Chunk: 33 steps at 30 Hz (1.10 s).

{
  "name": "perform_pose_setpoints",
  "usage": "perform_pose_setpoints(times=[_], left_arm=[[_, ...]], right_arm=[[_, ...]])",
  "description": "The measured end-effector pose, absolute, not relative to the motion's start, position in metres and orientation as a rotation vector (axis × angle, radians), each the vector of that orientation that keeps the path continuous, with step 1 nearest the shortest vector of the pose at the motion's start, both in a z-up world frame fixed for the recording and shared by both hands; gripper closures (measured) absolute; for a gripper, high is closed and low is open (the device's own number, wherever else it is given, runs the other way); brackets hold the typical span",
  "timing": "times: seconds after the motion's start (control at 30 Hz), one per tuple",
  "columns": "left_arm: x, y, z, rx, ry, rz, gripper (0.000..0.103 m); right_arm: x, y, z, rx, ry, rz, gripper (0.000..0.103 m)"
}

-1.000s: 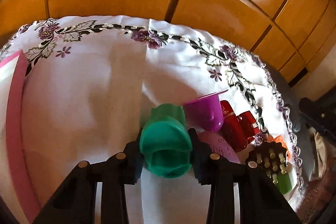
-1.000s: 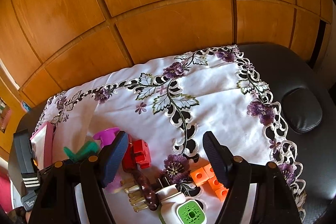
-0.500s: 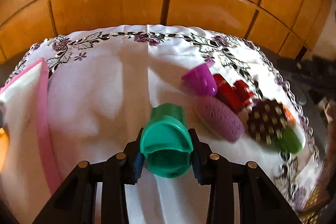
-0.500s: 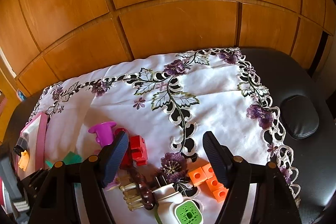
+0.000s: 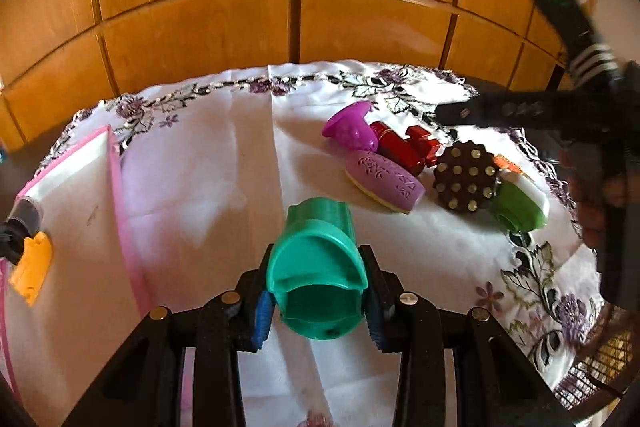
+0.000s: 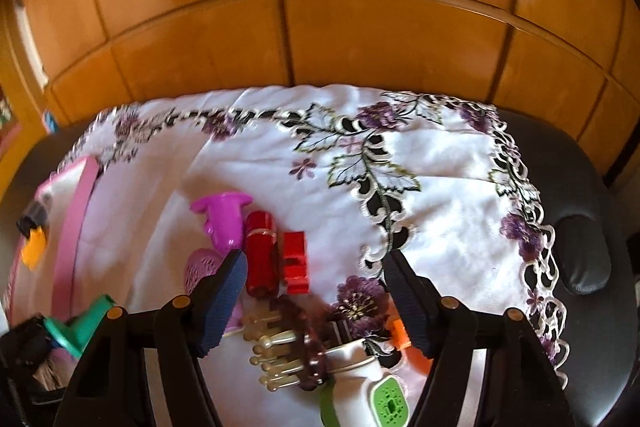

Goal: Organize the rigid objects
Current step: 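Lift the teal cup with the left gripper while the right gripper grasps the magenta cup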

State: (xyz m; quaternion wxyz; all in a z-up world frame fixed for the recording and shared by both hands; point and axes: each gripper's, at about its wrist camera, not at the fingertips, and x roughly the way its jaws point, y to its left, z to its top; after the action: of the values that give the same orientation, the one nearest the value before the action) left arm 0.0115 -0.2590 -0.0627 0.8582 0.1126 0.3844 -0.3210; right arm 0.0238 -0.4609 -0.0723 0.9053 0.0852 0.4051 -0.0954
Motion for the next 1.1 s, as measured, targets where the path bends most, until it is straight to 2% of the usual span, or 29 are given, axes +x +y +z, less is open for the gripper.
perform_pose_setpoints(times=[0.33,0.73,0.87,1.1], left_arm=[[-0.004,-0.247,-0.054,0.209,0.783,-0.705,0.065],[-0.019,-0.225,-0.039,0.172,0.761,-0.725,0.065],[-0.023,-0.217,-0.034,0.159,0.755,-0.722,0.065],[-0.028,-0.205,-0.027,0.153,0.751,-0.706,0.065]], right_arm=[[0.027,-0.462,-0.078,0.159,0.846,-0.234,0.035],[0.017,-0.497,-0.075,0.344,0.813,-0.304,0.035],[0.012,-0.507,-0.074,0.409,0.798,-0.316,0.042],[0.014,-0.482,-0.065,0.346,0.766,-0.191,0.047]])
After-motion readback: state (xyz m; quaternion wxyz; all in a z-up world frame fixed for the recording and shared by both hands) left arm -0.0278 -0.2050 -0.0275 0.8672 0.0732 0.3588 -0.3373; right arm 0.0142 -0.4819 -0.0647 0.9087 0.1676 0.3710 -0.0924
